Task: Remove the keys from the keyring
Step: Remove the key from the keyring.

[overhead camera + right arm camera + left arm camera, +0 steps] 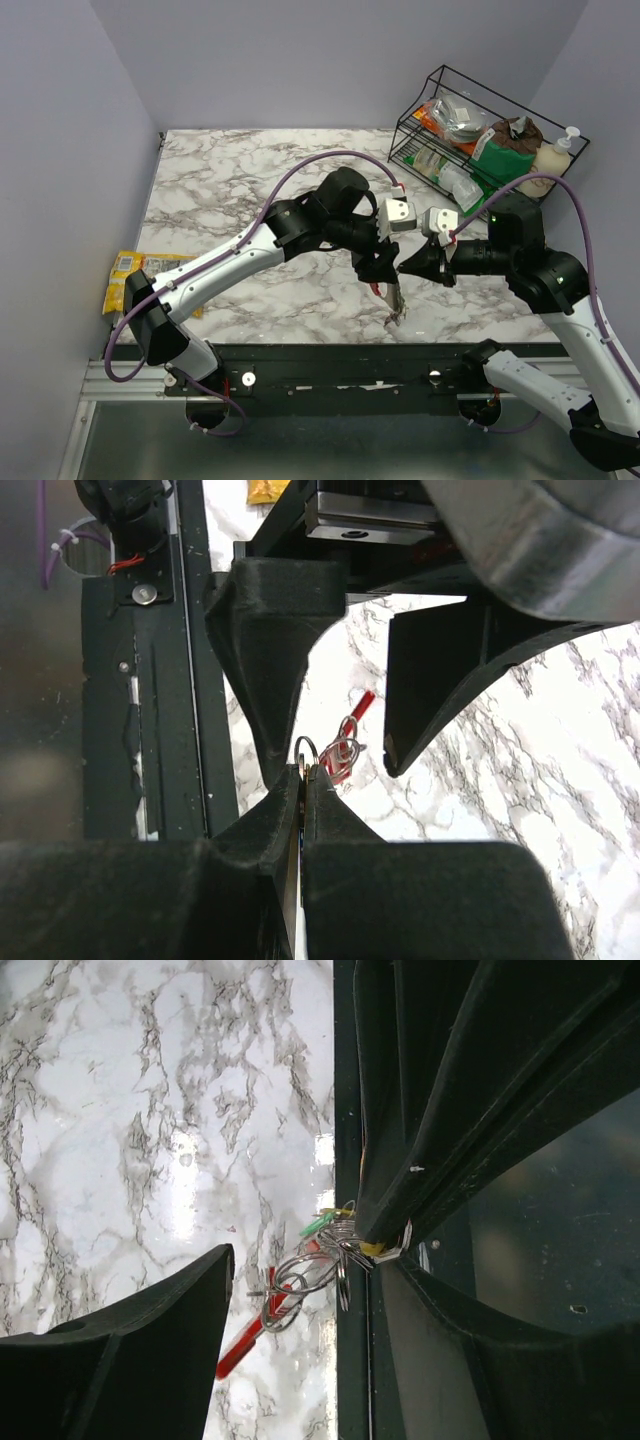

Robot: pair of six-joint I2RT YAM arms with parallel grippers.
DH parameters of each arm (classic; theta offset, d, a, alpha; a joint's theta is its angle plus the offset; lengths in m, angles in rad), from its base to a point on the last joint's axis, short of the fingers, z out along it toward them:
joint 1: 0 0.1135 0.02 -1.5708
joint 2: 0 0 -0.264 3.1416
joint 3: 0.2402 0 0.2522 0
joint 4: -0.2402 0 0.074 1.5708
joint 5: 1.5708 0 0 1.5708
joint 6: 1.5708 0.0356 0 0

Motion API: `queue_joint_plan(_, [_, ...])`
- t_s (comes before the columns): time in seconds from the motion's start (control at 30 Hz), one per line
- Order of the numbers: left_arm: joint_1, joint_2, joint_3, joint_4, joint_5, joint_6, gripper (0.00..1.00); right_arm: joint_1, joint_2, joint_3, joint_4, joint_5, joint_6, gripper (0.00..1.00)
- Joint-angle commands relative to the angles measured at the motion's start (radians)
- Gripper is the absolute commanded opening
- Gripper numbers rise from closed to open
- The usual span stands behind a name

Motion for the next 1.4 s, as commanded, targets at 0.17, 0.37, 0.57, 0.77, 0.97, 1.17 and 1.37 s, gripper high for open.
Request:
queue_joint_plan(0.17, [-0.003,0.008,0.029,-0.010,0.011,-0.001,0.31,-0.009,-0.014,0.024,0.038,-0.010,0.017,0.01])
queue_joint_plan(0.37, [-0.003,0.007,0.024,-0.008,0.009,-0.001,0.17,-0.014,-0.024,0.015,0.041,-0.004,0.016,0.01])
queue_joint_plan(0.57, [-0.003,-0.009,0.015,-0.005,-0.003,0.000,0.00,-0.017,-0.051,-0.013,0.050,0.046,-0.002,0.01])
queue_joint_plan(0.77, [0.002,-0.032,0.007,-0.002,-0.011,0.005,0.00,-0.017,-0.077,-0.043,0.052,0.105,-0.021,0.01])
queue_joint_plan(0.97, [0.014,-0.061,-0.002,0.002,-0.016,0.005,0.00,-0.016,-0.097,-0.062,0.045,0.128,-0.029,0.01])
queue_joint_plan(1.17, [0.028,-0.078,-0.011,0.012,-0.013,-0.001,0.00,-0.017,-0.089,-0.082,0.033,0.123,-0.045,0.01])
queue_joint_plan(1.37, [0.040,-0.088,-0.017,0.016,-0.006,-0.009,0.00,-0.017,-0.087,-0.106,0.032,0.120,-0.059,0.01])
